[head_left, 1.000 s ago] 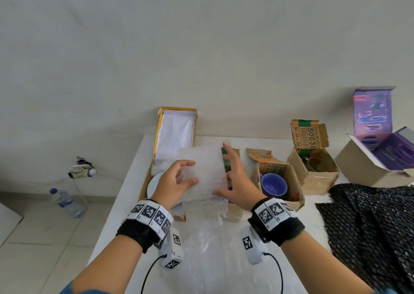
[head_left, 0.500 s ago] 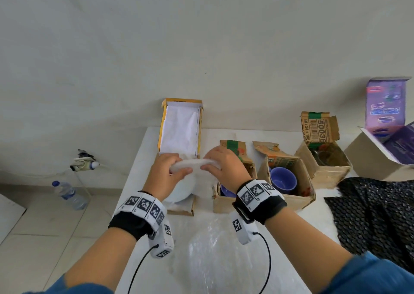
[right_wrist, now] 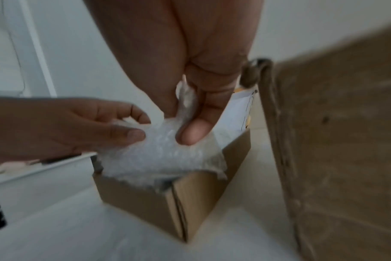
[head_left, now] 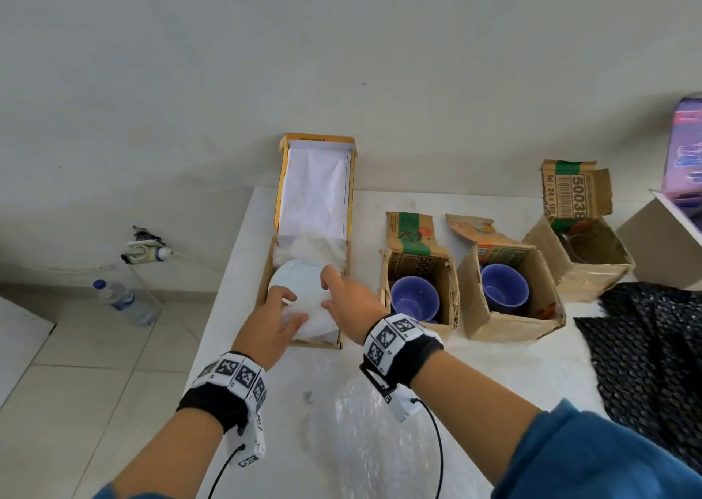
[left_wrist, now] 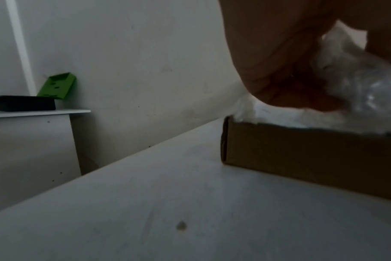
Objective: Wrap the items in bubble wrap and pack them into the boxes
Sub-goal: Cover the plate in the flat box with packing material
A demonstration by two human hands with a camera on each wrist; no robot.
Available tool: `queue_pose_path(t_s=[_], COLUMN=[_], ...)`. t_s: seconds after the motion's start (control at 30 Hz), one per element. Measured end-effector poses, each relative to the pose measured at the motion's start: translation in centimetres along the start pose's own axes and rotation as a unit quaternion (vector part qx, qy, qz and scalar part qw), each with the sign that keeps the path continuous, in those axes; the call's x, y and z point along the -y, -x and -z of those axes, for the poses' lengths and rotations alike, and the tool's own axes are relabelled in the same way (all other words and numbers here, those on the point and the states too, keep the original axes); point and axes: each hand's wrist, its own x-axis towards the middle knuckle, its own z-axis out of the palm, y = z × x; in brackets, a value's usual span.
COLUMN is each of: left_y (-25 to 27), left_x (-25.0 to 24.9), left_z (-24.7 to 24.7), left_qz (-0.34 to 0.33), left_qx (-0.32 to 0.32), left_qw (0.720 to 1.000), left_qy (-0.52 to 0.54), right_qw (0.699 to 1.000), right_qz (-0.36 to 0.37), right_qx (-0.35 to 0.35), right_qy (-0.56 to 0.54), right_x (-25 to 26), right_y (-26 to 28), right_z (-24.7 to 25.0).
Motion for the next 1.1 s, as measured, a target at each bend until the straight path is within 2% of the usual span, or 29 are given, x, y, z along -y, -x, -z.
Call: queue_pose_path(t_s=[0.1,0.17,0.27,0.4,0.5,0.57,0.7,0.77,0.9,1.1], left_y=[-0.4,-0.5,-0.4,-0.9,-1.4,-1.7,-2.1,-2.1,-2.5,-3.0], left_x=[0.6,1.3,2.1,2.5,2.6,2.5,2.9,3.5,4.2,3.5], left_z=[-0.7,-0.9,-1.1,-0.3,0.2,0.3,0.0,0.0,-0.1,-0.4], left_qz=[-0.025,-0.063,-0.144,-0.197,-0.195,-0.178,-0.207,-0.206,-0.207,-0.126], left_qx=[0.008,0.012,-0.015,0.029,0.092,0.100,0.117,0.113,0.097,0.091], left_qw=[0.997,0.991,0.985,0.972,0.965,0.967,0.958,0.960,0.960,0.978], left_qy=[-0.073,-0.114,-0.095,-0.122,-0.150,-0.152,-0.159,-0.153,-0.163,-0.142], right_qw=[0.997,0.993,0.993,0.988,0.978,0.972,0.964,0.959,0.958,0.936], right_qz=[0.016,0.032,0.052,0.094,0.116,0.136,0.124,0.126,0.140,0.184], right_qx=[0.023,0.031,0.021,0.013,0.010,-0.015,-0.002,0.035,0.036,0.059], right_qy=[0.073,0.110,0.102,0.121,0.173,0.189,0.234,0.250,0.249,0.295], right_x=[-0.4,-0.6,-1.2,-2.0,-1.8,-1.5,-1.2,-1.1,-1.4,-1.5], right_y=[-0.7,-0.8,0.2,1.2,1.3,1.4,1.0,0.9,0.7,0.4], right_z=[-1.7,-2.4,-3.1,-4.1,-4.2,-4.4,-4.6,-4.7,-4.7,-4.4])
